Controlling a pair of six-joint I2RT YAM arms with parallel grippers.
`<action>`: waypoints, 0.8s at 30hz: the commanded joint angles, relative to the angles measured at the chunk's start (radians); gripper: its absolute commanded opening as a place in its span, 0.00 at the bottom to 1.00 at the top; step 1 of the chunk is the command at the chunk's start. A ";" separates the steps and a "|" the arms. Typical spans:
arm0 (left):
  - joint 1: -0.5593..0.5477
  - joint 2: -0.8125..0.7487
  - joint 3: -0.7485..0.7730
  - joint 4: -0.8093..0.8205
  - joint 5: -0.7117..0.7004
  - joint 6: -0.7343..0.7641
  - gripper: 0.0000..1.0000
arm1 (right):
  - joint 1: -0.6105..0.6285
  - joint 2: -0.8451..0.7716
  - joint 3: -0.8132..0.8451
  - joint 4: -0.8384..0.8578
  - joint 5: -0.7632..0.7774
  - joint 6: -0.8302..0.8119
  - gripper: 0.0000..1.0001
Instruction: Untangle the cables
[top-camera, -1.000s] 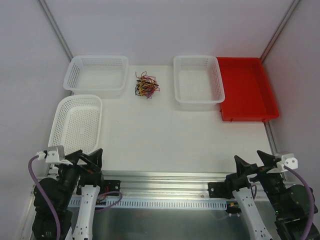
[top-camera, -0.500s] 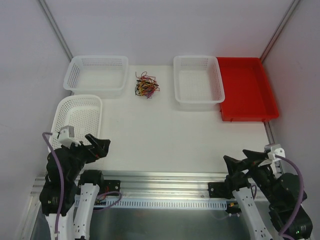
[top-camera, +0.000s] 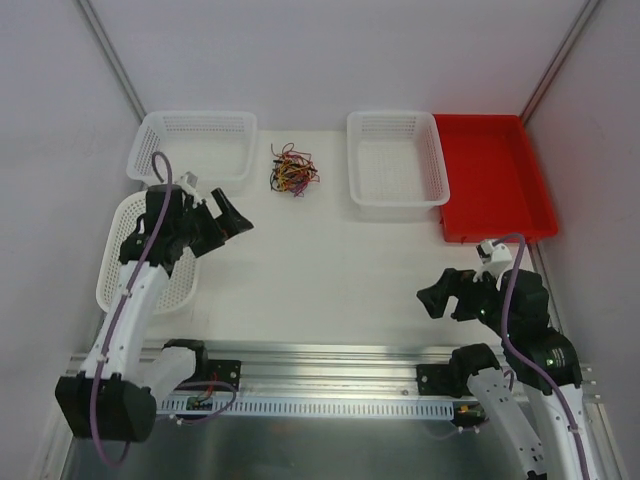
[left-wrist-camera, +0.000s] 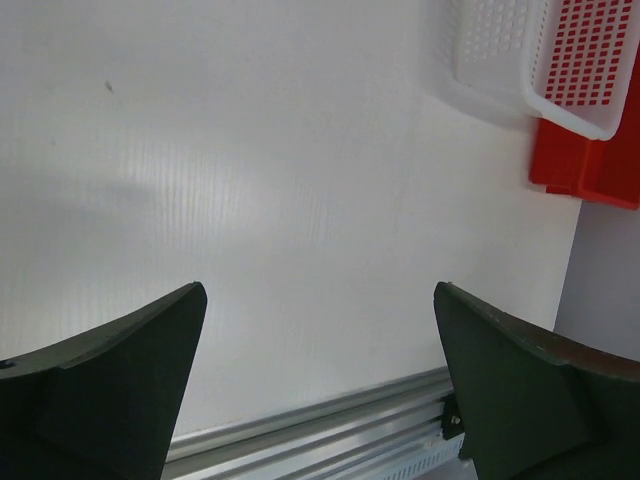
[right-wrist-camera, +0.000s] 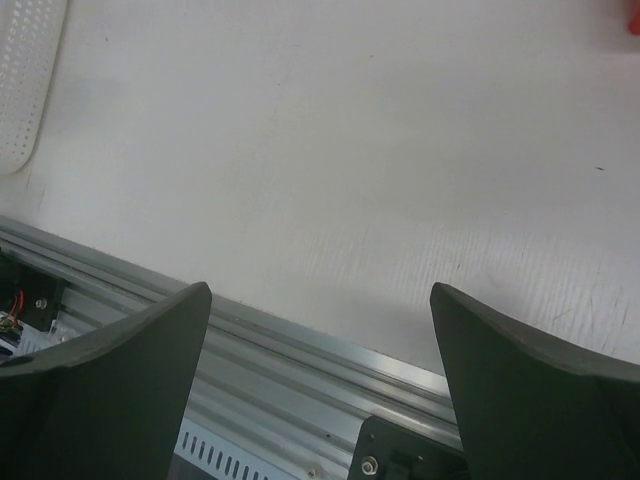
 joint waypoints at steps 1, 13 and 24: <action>-0.060 0.166 0.125 0.157 -0.069 -0.001 0.99 | -0.004 0.052 -0.020 0.115 -0.045 0.033 0.97; -0.277 0.944 0.706 0.160 -0.433 -0.035 0.99 | -0.002 0.115 -0.093 0.214 -0.011 0.047 0.97; -0.317 1.346 1.062 0.160 -0.613 -0.084 0.99 | -0.002 0.129 -0.103 0.229 -0.022 0.047 0.97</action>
